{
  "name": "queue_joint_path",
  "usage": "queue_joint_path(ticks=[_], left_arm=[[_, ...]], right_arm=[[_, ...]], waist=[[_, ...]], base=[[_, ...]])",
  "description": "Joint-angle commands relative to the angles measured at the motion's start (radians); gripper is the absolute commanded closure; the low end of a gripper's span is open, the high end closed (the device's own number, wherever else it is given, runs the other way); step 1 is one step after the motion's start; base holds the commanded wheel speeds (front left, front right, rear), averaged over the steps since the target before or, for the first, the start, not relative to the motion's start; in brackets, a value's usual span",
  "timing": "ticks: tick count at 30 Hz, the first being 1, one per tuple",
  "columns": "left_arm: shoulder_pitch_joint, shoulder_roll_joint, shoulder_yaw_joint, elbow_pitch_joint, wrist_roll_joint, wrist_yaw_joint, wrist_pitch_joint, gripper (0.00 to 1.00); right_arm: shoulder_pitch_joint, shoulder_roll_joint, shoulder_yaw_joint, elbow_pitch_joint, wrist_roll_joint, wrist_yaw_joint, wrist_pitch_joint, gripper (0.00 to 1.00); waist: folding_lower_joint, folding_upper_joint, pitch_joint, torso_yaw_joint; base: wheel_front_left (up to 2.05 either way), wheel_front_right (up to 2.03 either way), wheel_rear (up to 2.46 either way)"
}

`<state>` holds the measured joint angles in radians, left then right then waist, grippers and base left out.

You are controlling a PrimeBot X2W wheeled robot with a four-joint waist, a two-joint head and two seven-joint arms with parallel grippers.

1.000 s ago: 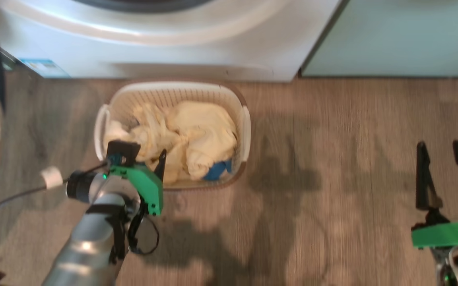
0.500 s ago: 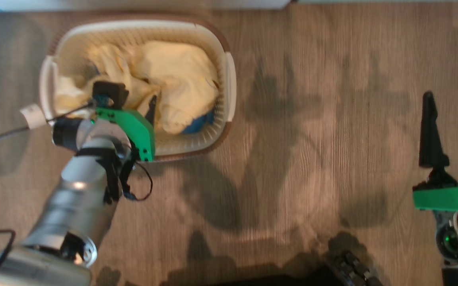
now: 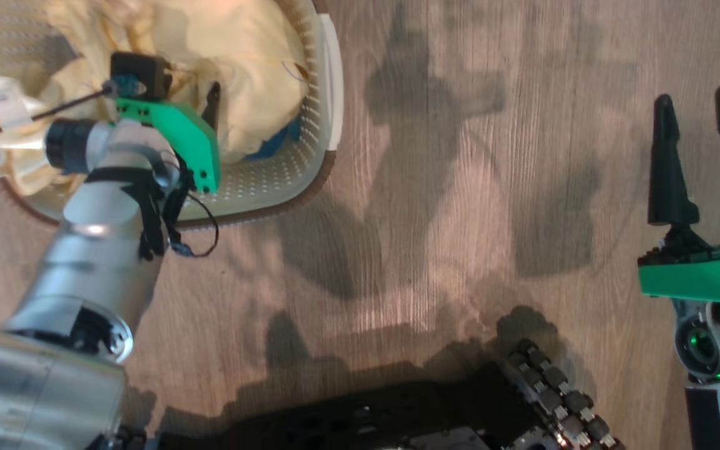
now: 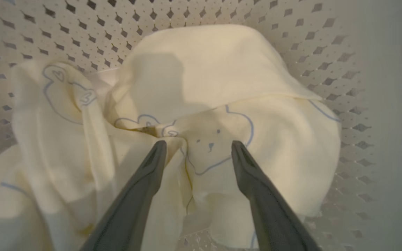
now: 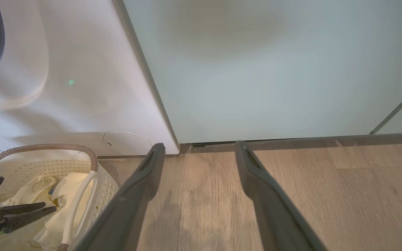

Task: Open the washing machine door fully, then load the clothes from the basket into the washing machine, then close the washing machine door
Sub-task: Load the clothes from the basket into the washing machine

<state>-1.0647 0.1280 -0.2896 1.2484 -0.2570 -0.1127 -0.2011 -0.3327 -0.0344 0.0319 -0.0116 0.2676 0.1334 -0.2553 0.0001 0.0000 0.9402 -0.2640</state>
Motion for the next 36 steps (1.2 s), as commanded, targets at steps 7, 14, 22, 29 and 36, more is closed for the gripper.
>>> queue_joint_path(ticks=[7, 14, 22, 29, 36], left_arm=[[-0.063, 0.046, 0.001, 0.015, -0.017, -0.008, 0.028, 0.0], [-0.101, 0.06, -0.011, 0.027, -0.022, -0.01, 0.058, 0.0], [-0.108, 0.076, -0.022, 0.036, -0.025, 0.012, 0.112, 0.88], [-0.109, 0.079, -0.03, 0.039, -0.03, 0.027, 0.137, 1.0], [-0.106, 0.071, -0.03, 0.04, -0.044, 0.038, 0.124, 1.0]], right_arm=[[0.0, -0.016, 0.048, -0.027, 0.036, -0.003, -0.006, 0.0], [-0.01, -0.016, 0.073, -0.023, 0.062, -0.003, -0.006, 0.0], [0.004, -0.016, 0.076, -0.031, 0.07, -0.003, -0.006, 0.0], [0.014, -0.016, 0.076, -0.044, 0.067, -0.003, -0.006, 0.0], [0.007, -0.016, 0.062, -0.053, 0.064, -0.003, -0.006, 0.0]], waist=[[-0.0001, 0.0, 0.077, -0.044], [-0.0001, 0.0, 0.11, -0.081], [-0.0001, 0.0, 0.123, -0.103], [-0.0001, 0.0, 0.121, -0.104], [-0.0001, 0.0, 0.117, -0.096]], base=[[0.0, 0.0, 0.0], [0.0, 0.0, 0.0], [0.0, 0.0, 0.0], [0.0, 0.0, 0.0], [0.0, 0.0, 0.0]])
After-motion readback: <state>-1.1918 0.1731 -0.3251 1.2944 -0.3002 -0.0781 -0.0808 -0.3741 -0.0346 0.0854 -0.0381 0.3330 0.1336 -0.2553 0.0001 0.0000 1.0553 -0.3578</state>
